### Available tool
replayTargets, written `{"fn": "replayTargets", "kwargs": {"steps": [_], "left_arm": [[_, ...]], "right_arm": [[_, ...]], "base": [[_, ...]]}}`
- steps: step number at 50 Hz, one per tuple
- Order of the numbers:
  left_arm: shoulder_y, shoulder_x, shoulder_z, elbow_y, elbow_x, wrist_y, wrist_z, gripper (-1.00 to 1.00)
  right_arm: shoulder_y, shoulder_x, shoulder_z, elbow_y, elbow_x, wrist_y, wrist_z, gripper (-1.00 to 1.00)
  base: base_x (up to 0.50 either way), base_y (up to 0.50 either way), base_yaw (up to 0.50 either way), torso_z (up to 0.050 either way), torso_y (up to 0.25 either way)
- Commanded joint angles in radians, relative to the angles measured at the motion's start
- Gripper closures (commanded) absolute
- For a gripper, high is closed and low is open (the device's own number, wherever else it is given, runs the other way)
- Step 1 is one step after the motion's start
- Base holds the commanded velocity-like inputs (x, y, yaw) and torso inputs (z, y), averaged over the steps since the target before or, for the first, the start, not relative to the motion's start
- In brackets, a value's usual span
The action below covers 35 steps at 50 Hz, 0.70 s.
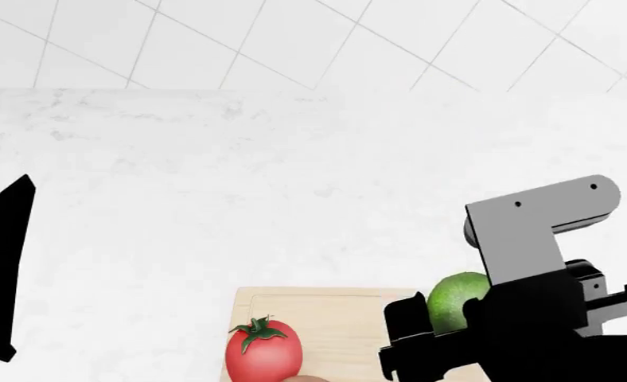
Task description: Place the avocado, onion, tomato and bell pepper on the cutting board.
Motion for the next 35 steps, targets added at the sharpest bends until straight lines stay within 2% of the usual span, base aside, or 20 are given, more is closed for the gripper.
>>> {"fn": "replayTargets", "kwargs": {"steps": [1,12,13,27,31,35], "left_arm": [[0.004,-0.006,0.004,0.003,-0.009,0.008,-0.01,-1.0],[0.01,-0.008,0.006,0.004,-0.008,0.013,-0.012,-1.0],[0.011,-0.009,0.004,0.004,-0.007,0.014,-0.011,-1.0],[0.014,-0.007,0.005,0.001,0.007,0.014,0.0,-1.0],[0.014,-0.006,0.006,-0.001,0.013,0.013,0.004,-1.0],[0.011,-0.005,0.007,-0.004,0.017,0.012,0.01,-1.0]], "right_arm": [[-0.059,0.007,-0.012,0.001,-0.043,-0.022,-0.03,1.0],[-0.065,0.011,-0.016,0.01,-0.03,-0.03,-0.029,1.0],[-0.062,0.011,-0.016,0.011,-0.024,-0.029,-0.026,-1.0],[0.017,0.025,0.013,-0.002,0.065,-0.025,0.034,-1.0],[0.092,0.049,0.043,-0.049,0.177,-0.026,0.119,-1.0],[0.228,0.105,0.045,-0.107,0.389,-0.058,0.283,-1.0]], "base": [[0.0,0.0,0.0,0.0,0.0],[0.0,0.0,0.0,0.0,0.0],[0.0,0.0,0.0,0.0,0.0],[0.0,0.0,0.0,0.0,0.0],[0.0,0.0,0.0,0.0,0.0],[0.0,0.0,0.0,0.0,0.0]]}}
